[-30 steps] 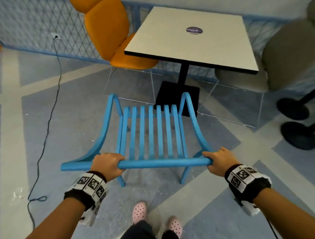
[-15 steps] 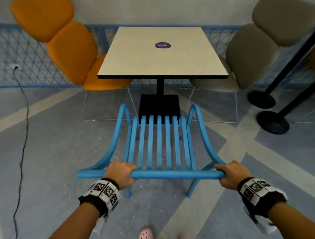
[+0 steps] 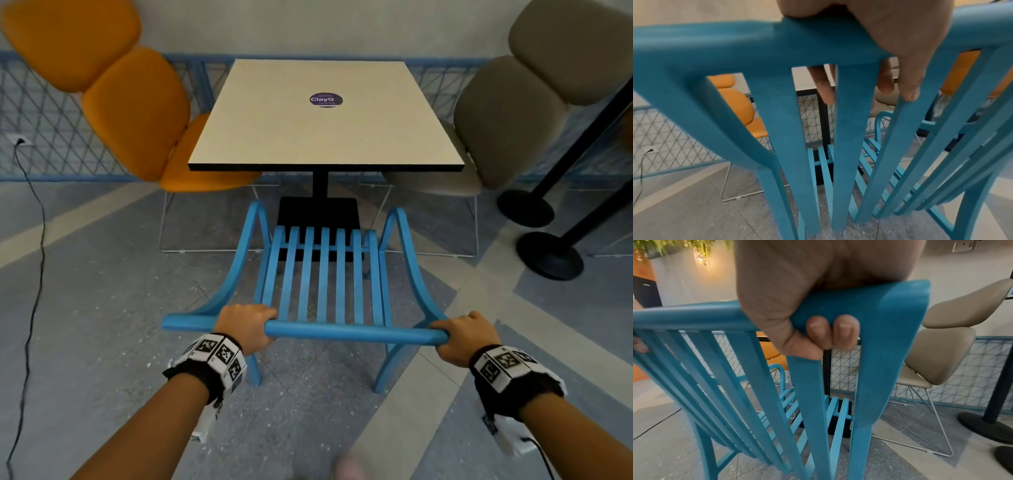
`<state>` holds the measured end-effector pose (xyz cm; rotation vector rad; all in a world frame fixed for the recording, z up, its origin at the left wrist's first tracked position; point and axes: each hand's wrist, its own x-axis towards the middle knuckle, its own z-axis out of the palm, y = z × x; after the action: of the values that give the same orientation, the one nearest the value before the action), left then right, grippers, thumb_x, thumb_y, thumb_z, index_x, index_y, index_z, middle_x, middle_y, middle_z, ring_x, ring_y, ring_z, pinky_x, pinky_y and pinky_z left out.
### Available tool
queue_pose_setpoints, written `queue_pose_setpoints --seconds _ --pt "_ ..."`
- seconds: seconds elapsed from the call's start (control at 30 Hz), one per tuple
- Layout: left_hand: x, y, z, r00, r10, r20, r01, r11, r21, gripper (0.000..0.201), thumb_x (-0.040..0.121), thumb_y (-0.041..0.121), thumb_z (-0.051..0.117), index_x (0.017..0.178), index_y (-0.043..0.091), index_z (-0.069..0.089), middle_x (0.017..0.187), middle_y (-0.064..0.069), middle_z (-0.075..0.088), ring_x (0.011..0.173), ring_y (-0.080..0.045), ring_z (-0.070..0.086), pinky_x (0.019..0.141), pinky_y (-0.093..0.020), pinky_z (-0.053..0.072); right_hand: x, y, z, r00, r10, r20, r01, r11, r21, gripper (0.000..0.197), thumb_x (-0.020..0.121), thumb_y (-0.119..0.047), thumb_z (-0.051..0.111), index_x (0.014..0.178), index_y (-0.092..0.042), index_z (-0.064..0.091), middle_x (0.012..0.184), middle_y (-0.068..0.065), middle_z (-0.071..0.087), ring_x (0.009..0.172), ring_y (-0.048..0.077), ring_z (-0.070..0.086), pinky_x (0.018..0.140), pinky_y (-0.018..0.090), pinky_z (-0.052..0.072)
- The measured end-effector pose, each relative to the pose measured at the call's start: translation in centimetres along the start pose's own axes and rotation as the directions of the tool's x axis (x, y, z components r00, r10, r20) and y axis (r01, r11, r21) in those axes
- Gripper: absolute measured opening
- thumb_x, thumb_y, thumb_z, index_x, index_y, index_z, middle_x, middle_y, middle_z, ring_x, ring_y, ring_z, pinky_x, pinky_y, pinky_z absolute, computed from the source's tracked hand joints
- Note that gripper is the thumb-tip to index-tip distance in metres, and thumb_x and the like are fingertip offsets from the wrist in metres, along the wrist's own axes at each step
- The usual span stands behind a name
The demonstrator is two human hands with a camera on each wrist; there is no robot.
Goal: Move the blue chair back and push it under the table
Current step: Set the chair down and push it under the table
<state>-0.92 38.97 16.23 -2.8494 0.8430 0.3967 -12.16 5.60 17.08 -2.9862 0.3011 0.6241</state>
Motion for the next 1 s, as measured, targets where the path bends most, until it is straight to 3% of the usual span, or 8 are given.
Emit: queue_pose_setpoints --seconds 0.1,0.2,0.3,0.37,0.5,0.67,0.9,1.0 --pt "0.5 -1.0 0.1 0.995 -0.102 0.02 0.103 0.994 -0.035 0.04 0.079 0.059 0.052 0.104 0.028 0.058 0.108 0.008 0.067 0.095 -0.019 0.064 0.074 -0.03 0.047 0.8 0.5 -0.5 1.0 -0.003 -0.004 0.003 1.0 -0.023 0.027 0.079 -0.018 0.049 0.086 -0.045 0.047 0.077 -0.006 0.054 0.058 0.01 0.041 0.082 0.026 0.026" --pt "0.6 -2.7 0.5 0.98 -0.188 0.058 0.186 0.982 0.031 0.049 0.076 0.068 0.048 0.105 0.031 0.06 0.094 0.006 0.069 0.091 -0.018 0.066 0.077 -0.029 0.051 1.2 0.7 -0.6 1.0 -0.025 -0.003 0.025 0.999 -0.036 0.031 0.08 -0.017 0.049 0.1 -0.038 0.061 0.077 -0.007 0.054 0.063 0.013 0.041 0.082 0.027 0.025" --pt "0.7 -2.6 0.4 0.978 -0.195 0.078 0.188 0.978 0.096 0.051 0.078 0.069 0.045 0.106 0.031 0.063 0.094 0.002 0.072 0.091 -0.019 0.066 0.077 -0.03 0.052 1.5 0.9 -0.9 1.0 -0.019 0.002 0.019 0.999 -0.048 0.032 0.08 -0.017 0.05 0.103 -0.036 0.062 0.085 -0.005 0.065 0.07 0.015 0.044 0.094 0.03 0.033" --pt "1.1 -2.1 0.2 0.972 -0.217 0.088 0.209 0.974 0.093 0.052 0.078 0.069 0.044 0.104 0.029 0.065 0.094 0.002 0.071 0.092 -0.019 0.066 0.078 -0.031 0.052 1.9 1.3 -1.1 1.0 -0.011 0.001 0.011 0.997 -0.072 0.028 0.081 -0.018 0.05 0.097 -0.037 0.06 0.082 -0.006 0.063 0.071 0.016 0.046 0.098 0.031 0.034" --pt "1.7 -1.3 -0.3 0.963 -0.25 0.097 0.242 0.966 0.087 0.056 0.077 0.071 0.043 0.099 0.025 0.066 0.081 0.004 0.062 0.084 -0.019 0.065 0.072 -0.029 0.05 2.8 2.0 -1.7 1.0 0.01 0.013 -0.009 0.997 -0.077 0.027 0.082 -0.017 0.049 0.097 -0.034 0.062 0.077 -0.009 0.056 0.071 0.017 0.047 0.098 0.033 0.034" --pt "1.9 -0.4 -0.3 0.959 -0.269 0.086 0.256 0.957 0.136 0.056 0.077 0.071 0.044 0.097 0.025 0.068 0.073 0.005 0.055 0.068 -0.015 0.05 0.061 -0.025 0.04 3.3 2.9 -1.6 0.999 0.022 0.028 -0.019 0.996 -0.091 0.028 0.082 -0.017 0.049 0.099 -0.035 0.062 0.078 -0.01 0.057 0.073 0.016 0.049 0.1 0.036 0.034" --pt "2.8 -0.2 -0.3 0.972 -0.214 0.095 0.197 0.967 0.163 0.058 0.079 0.071 0.04 0.101 0.026 0.068 0.076 0.007 0.061 0.068 -0.013 0.051 0.062 -0.025 0.041 4.4 4.0 -1.8 0.999 0.016 0.038 -0.011 0.994 -0.111 0.028 0.082 -0.02 0.05 0.102 -0.036 0.061 0.079 -0.009 0.058 0.075 0.016 0.05 0.099 0.038 0.036" --pt "3.3 -0.5 -0.5 0.971 -0.215 0.102 0.195 0.965 0.176 0.06 0.078 0.073 0.039 0.101 0.026 0.068 0.078 0.006 0.064 0.077 -0.016 0.063 0.069 -0.027 0.049 4.8 3.9 -2.2 0.999 -0.005 0.037 0.008 0.996 -0.093 0.03 0.082 -0.019 0.05 0.104 -0.036 0.061 0.083 -0.007 0.065 0.078 0.019 0.056 0.1 0.039 0.036"
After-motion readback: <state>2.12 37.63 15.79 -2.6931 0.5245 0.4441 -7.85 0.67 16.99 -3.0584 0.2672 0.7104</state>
